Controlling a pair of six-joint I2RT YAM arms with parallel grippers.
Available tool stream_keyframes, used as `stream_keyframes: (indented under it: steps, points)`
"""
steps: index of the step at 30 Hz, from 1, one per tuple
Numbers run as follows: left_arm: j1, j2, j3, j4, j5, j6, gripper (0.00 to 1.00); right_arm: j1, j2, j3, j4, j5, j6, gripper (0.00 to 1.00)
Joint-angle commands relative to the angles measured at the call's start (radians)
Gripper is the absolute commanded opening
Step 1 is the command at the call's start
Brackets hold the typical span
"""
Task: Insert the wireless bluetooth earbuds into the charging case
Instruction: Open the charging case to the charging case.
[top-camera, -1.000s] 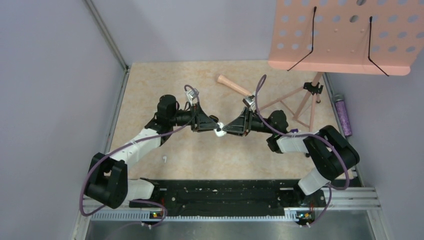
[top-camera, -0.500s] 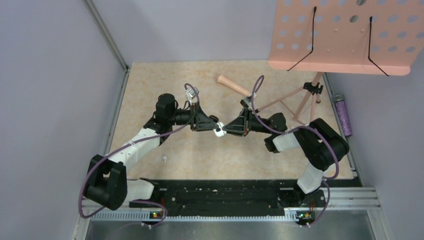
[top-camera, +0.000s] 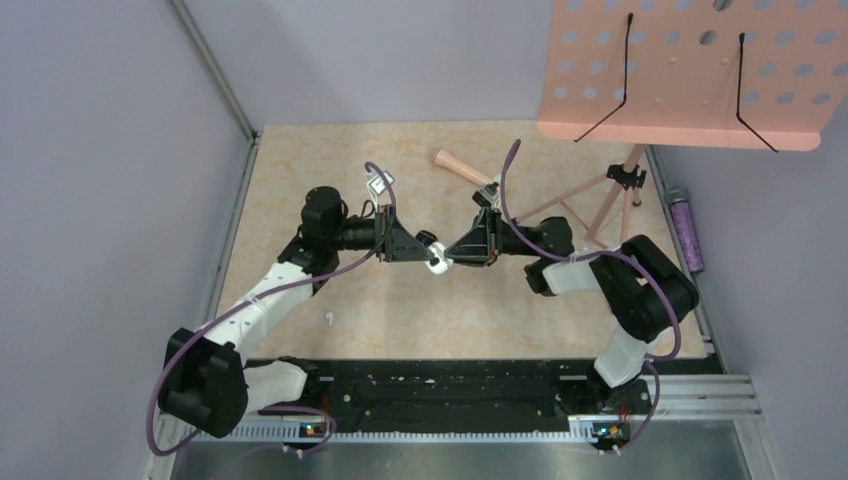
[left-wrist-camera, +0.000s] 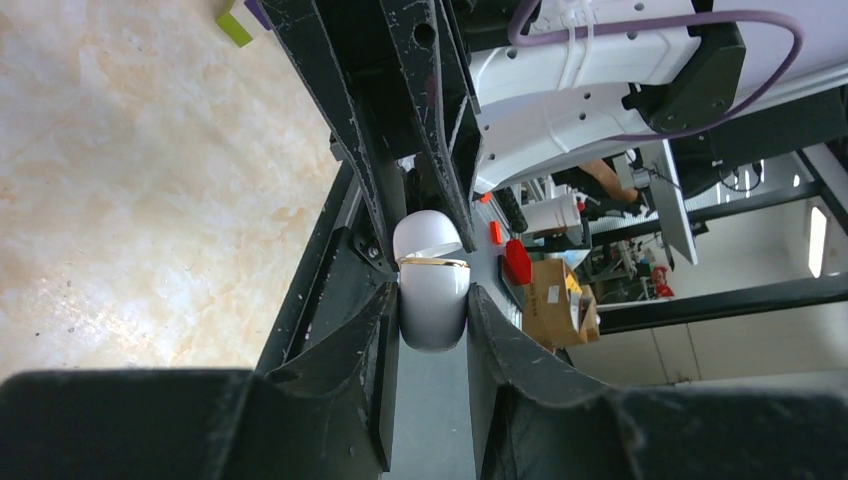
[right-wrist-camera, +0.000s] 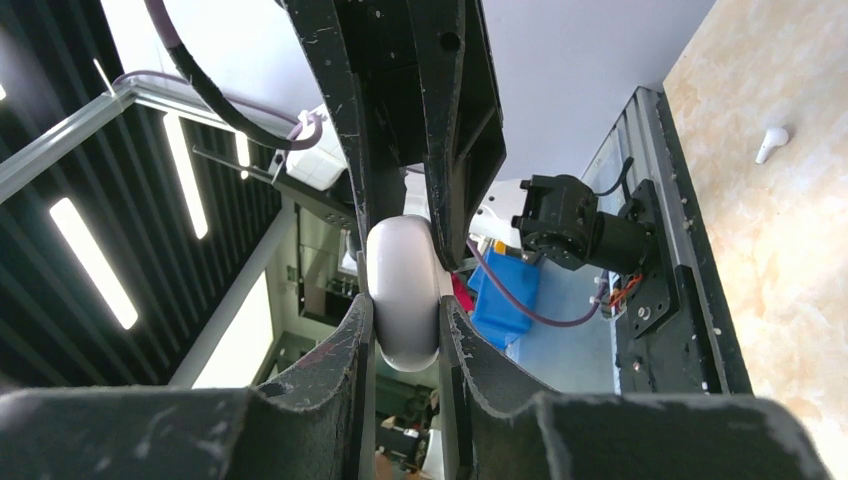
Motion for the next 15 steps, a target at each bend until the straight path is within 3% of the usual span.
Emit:
stream_keyframes:
  steps: [1,7,8,12,15]
  points:
    - [-0.002,-0.03,0.062,0.047,0.091,0.069,0.0,-0.012,-0.038,0.042,0.164,-0.013,0.045,0.0]
    - [-0.001,0.004,0.085,0.042,0.07,0.06,0.0,-0.011,-0.058,0.042,0.163,-0.012,0.061,0.0]
    - [-0.001,0.01,0.089,0.037,0.064,0.059,0.04,-0.012,-0.06,0.041,0.163,-0.013,0.06,0.0]
    - [-0.003,0.035,0.103,0.018,0.039,0.052,0.5,-0.011,-0.067,0.039,0.161,-0.01,0.063,0.0]
    - [-0.002,0.048,0.109,0.016,0.024,0.048,0.72,-0.012,-0.071,0.036,0.144,-0.007,0.05,0.0]
